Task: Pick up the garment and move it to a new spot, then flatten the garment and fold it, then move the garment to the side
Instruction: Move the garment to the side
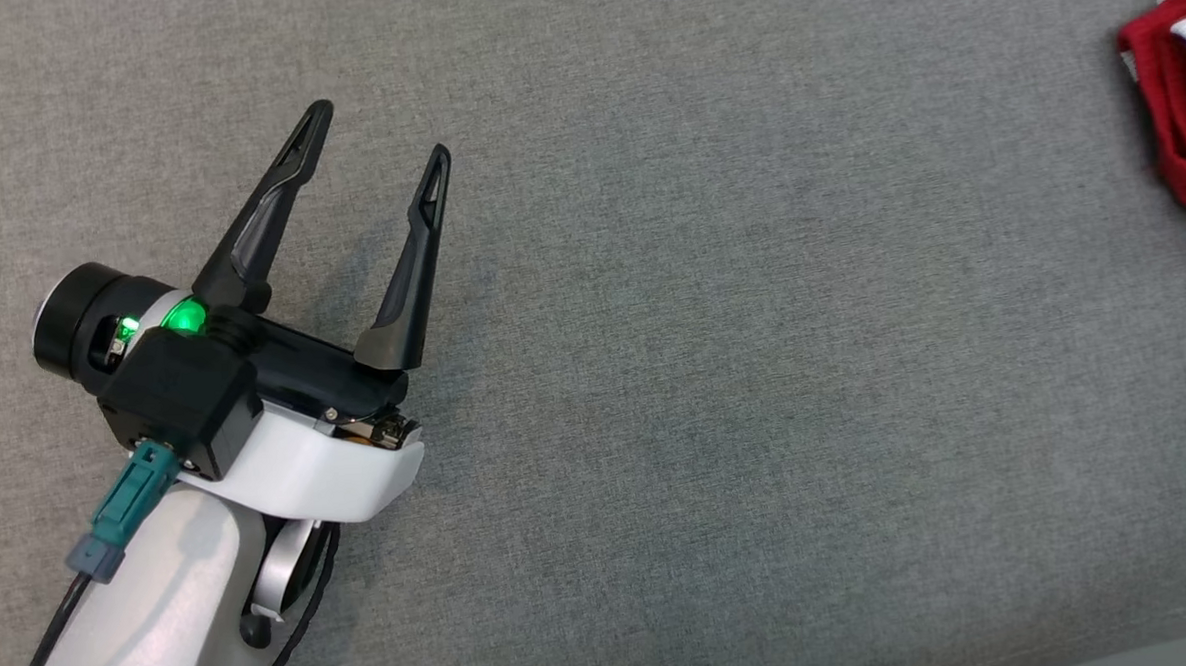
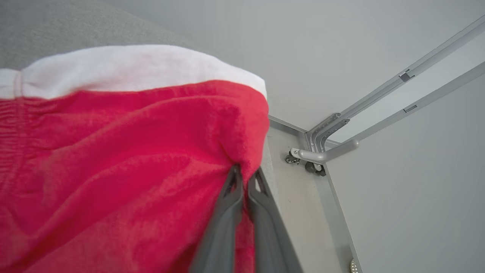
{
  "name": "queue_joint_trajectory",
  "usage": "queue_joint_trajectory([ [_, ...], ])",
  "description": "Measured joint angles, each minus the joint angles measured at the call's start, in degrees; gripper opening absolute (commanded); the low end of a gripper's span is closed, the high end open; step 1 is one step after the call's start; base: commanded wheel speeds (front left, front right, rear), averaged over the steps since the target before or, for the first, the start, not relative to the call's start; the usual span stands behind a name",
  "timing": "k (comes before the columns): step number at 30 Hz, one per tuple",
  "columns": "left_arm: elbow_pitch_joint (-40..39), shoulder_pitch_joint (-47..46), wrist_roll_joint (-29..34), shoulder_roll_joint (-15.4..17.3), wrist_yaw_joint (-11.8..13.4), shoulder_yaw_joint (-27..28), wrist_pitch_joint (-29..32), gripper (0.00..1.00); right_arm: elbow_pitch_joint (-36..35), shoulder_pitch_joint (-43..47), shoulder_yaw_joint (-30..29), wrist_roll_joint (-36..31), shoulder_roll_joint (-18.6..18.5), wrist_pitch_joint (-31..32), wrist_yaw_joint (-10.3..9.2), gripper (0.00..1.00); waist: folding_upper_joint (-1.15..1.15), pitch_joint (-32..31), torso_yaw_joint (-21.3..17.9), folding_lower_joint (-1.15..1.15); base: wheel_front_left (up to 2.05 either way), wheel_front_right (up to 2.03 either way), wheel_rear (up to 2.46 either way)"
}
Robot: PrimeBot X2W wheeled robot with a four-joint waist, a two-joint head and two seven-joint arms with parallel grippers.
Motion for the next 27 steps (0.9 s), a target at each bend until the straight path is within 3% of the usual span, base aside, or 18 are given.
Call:
queue_joint_trajectory([
  [7,-0.2,-1.0,0.4,0.3,-0.5,-0.8,0.7,1.0,6.0,-2.3,-6.3,-4.6,1.4,-1.8,0.01,0.0,0.0,1.9,0.9,0.0,0.0,0.0,0.0],
  [8,-0.2,-1.0,0.5,0.4,-0.5,-0.9,0.7,1.0,6.9,-2.6,-7.3,-5.1,1.6,-1.9,0.01,0.09,0.0,2.0,0.9,0.0,0.0,0.0,0.0],
  [10,-0.3,-1.0,0.5,0.6,-0.5,-0.9,0.8,1.0,8.1,-2.9,-9.0,-6.5,2.0,-2.2,0.0,0.53,0.0,2.2,0.8,0.0,0.0,0.0,0.0],
  [11,-0.3,-1.0,0.5,0.6,-0.5,-0.9,0.8,1.0,8.3,-2.9,-9.6,-7.0,2.3,-2.4,0.0,0.67,0.0,2.2,0.8,0.0,0.0,0.0,0.0],
  [12,-0.3,-1.0,0.5,0.6,-0.5,-0.9,0.8,1.0,8.3,-2.9,-9.6,-7.0,2.3,-2.4,0.0,1.0,0.0,2.2,0.8,0.0,0.0,0.0,0.0],
  [19,0.0,-0.6,0.5,1.4,0.1,-0.7,1.2,1.0,7.7,-1.4,-17.1,-9.4,6.7,-3.0,0.0,1.0,0.0,1.0,-0.6,0.0,0.0,0.0,0.0],
  [25,1.3,1.5,-0.3,1.6,0.6,-0.4,0.6,1.0,0.8,3.2,-21.8,-8.6,11.4,-3.1,0.0,1.0,0.0,-1.4,-1.4,0.0,0.0,0.0,0.0],
  [27,2.4,3.8,-1.1,1.6,1.6,0.1,0.1,1.0,-4.2,7.7,-23.2,-7.7,14.9,-3.1,0.0,1.0,0.0,-3.6,-2.0,0.0,0.0,0.0,0.0],
])
